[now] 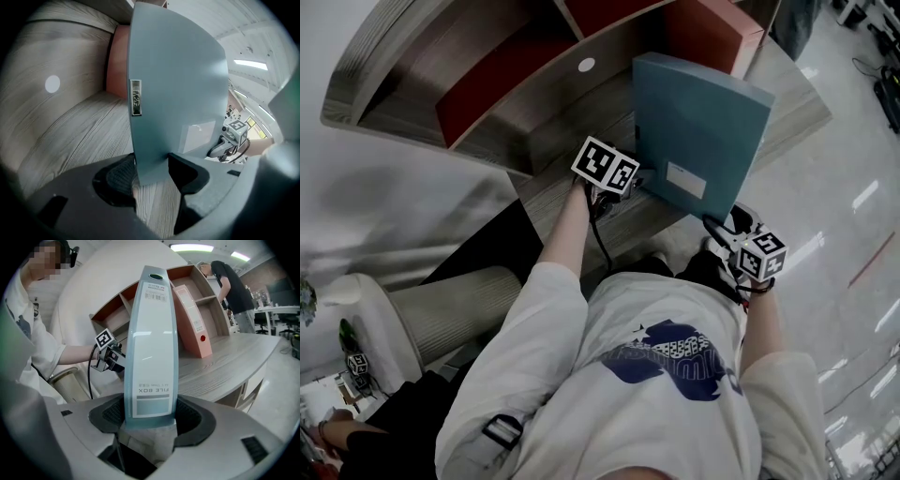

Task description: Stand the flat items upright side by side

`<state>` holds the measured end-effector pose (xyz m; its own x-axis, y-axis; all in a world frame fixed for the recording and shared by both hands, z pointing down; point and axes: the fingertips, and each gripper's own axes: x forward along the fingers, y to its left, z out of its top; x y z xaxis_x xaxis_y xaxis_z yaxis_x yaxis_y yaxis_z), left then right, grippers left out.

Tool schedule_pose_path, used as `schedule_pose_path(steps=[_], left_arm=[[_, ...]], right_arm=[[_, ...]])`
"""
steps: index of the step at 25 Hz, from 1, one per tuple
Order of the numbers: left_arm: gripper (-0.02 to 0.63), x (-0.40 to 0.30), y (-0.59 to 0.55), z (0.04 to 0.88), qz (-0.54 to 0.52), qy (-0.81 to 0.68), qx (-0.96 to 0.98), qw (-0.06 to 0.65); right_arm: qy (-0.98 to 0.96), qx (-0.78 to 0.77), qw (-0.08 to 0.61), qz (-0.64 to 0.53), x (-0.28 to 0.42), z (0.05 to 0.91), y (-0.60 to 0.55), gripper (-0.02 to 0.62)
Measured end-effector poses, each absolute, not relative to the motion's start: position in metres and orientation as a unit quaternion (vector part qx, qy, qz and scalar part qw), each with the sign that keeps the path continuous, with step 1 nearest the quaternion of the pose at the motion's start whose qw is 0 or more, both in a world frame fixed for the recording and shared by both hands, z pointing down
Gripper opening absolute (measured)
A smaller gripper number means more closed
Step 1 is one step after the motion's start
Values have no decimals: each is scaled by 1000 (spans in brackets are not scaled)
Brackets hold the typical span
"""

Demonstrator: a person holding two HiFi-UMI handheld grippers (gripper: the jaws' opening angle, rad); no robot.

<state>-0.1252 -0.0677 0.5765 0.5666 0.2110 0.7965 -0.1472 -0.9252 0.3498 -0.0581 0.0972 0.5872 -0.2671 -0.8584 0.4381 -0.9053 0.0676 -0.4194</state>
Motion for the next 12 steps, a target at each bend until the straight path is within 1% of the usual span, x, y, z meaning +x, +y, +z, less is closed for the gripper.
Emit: schedule_pose_path(steps=[7,12], left_arm=[[225,-106,-68,577,463,12,867,183],[225,-94,-69,578,458,6,872,176]], right_arm=[[-721,633,75,270,-41,587,98,299],[-713,649,82,253,-32,588,99,299]])
